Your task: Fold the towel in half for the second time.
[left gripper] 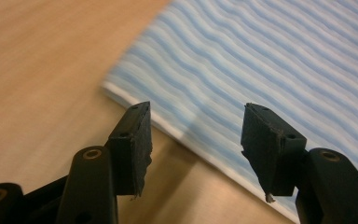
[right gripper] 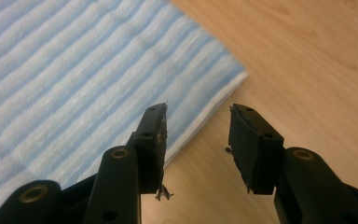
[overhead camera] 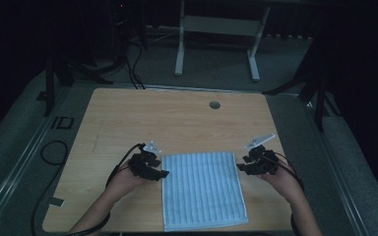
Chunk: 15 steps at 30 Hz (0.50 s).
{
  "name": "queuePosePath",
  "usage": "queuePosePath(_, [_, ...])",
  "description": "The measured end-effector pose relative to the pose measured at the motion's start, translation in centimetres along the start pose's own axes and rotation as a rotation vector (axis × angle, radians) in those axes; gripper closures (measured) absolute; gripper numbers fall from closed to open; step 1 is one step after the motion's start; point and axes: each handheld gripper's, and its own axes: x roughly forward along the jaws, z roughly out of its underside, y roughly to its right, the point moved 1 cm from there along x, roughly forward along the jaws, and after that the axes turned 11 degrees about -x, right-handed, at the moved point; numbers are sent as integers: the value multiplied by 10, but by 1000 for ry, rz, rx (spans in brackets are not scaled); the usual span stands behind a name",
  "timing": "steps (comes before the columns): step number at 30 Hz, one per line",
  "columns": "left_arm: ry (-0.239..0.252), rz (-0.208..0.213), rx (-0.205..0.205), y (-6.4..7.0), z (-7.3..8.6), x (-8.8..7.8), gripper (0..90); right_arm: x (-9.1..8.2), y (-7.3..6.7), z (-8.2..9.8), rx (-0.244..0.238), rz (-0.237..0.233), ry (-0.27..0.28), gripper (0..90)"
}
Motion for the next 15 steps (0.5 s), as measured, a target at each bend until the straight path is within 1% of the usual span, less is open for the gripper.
queuePosePath(1, [-3,-3,-8,-3,-3,1,428,0,3,-3,5,1,3,567])
queuePosePath(3, [12,-4,-26,-8,-9,3,428,3,9,-8,18,-9,8,562])
queuePosePath(4, [13,-1,-29,-10,-11,4,428,5,14,-11,25,-11,12,561])
queuePosePath(5, [8,-6,-25,-12,-13,6,428,7,16,-13,33,-19,16,550])
queuePosePath(6, [11,-17,-32,-14,-16,8,427,9,19,-15,41,-26,24,534])
queuePosePath(7, [12,-18,-42,-17,-18,10,428,12,23,-18,50,-22,26,527])
queuePosePath(8, [11,-16,-45,-19,-20,12,427,15,26,-21,57,-19,21,512])
queuePosePath(9, [10,-23,-54,-21,-23,14,427,18,29,-23,60,-15,18,502])
queuePosePath(11, [15,-17,-61,-23,-25,17,427,26,36,-27,77,-5,5,503])
queuePosePath(13, [6,-13,-64,-25,-26,19,428,34,42,-28,104,-20,-1,524])
queuePosePath(14, [8,-12,-64,-26,-27,20,428,38,43,-28,110,-20,-4,527])
queuePosePath(15, [7,-12,-65,-26,-27,21,428,44,45,-28,119,-24,-18,534])
